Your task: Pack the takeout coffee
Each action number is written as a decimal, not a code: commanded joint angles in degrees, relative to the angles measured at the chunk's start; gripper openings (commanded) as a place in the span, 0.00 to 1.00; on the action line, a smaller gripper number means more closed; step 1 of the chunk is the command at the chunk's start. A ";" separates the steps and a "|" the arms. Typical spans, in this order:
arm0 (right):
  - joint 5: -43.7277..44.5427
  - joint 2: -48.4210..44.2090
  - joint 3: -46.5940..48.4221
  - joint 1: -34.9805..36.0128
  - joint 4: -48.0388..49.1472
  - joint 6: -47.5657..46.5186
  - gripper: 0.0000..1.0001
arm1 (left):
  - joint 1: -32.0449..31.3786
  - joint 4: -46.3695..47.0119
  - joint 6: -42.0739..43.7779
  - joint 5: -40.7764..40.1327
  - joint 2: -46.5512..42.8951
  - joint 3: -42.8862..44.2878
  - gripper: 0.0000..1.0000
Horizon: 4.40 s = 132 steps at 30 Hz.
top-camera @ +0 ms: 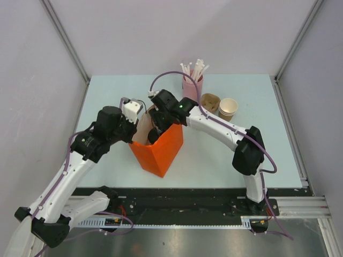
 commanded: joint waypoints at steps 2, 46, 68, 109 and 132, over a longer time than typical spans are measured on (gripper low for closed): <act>-1.25 -5.77 -1.90 0.51 4.94 -0.41 0.56 | -0.16 -0.14 0.98 -1.07 0.40 2.37 0.00; -0.73 -15.88 -3.22 0.94 10.12 0.29 0.73 | -0.16 -0.67 1.33 0.42 0.32 0.96 0.00; -3.98 -17.64 -0.76 0.59 8.98 0.20 0.79 | -0.25 -0.49 1.15 0.60 0.85 1.05 0.00; -0.02 -20.89 3.37 -4.06 12.32 3.55 0.90 | -0.16 -0.49 1.07 3.58 0.32 2.80 0.20; 0.68 -19.66 3.72 -9.86 9.07 3.63 0.94 | -0.16 -0.49 3.88 3.41 -1.35 7.64 0.79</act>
